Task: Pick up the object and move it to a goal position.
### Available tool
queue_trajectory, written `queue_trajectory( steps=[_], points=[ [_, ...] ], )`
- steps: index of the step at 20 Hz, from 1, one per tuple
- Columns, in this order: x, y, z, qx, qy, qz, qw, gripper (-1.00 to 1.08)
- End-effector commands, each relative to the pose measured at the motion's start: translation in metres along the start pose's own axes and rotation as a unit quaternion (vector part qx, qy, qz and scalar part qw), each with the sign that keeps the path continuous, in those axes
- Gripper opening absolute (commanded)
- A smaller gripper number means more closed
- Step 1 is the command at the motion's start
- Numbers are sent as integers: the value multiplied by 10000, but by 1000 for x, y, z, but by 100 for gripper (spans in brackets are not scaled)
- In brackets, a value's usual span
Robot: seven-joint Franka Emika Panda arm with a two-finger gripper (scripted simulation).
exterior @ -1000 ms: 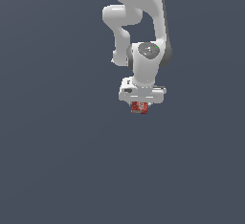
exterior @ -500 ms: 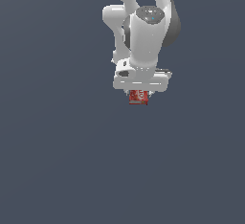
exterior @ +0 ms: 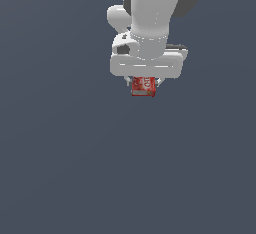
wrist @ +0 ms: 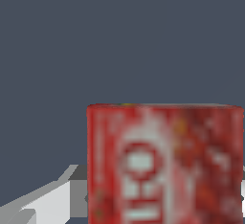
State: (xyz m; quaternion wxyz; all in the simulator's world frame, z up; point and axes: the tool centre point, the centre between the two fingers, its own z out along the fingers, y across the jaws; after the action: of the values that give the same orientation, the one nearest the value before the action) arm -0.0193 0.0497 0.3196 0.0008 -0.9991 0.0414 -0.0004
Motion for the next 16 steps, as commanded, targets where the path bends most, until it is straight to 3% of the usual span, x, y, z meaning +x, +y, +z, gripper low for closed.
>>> queue_trajectory(
  steps=[1, 16],
  points=[
    [6, 4, -24, -4, -4, 1, 10000, -100],
    [36, 17, -123, -7, -4, 2, 10000, -100]
  ],
)
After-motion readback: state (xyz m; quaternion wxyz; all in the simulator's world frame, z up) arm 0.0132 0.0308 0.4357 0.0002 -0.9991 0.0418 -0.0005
